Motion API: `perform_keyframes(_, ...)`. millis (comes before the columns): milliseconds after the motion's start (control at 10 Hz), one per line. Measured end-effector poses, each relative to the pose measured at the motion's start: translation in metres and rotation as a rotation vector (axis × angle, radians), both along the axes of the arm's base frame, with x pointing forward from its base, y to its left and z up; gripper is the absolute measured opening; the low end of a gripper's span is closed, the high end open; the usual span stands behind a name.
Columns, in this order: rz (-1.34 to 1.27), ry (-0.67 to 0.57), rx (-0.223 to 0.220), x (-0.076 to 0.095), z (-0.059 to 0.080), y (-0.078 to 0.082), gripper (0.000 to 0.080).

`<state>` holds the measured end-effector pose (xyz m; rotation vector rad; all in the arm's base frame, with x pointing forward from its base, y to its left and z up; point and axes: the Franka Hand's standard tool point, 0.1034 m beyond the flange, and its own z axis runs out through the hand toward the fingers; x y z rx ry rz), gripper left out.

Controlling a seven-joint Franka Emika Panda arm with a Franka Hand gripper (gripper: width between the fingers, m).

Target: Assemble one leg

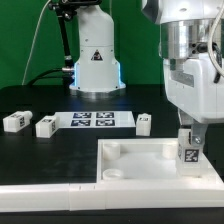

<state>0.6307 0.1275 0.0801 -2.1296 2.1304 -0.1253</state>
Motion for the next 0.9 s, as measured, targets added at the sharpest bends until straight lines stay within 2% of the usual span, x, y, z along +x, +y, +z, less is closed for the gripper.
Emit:
perform_keyframes(100, 0.057, -0.002, -0.009, 0.0, 0.0, -0.0001, 0.054)
perform_keyframes(200, 0.103, -0.005, -0.016, 0.0004, 0.0003, -0.0002, 0.0616)
perform_keyframes(300, 0.192, -0.008, -0.028, 0.001, 0.0009, 0.0002, 0.064)
perform_keyframes(900, 0.973, -0.033, -0.155, 0.0023, 0.0012, 0.0043, 0.0649)
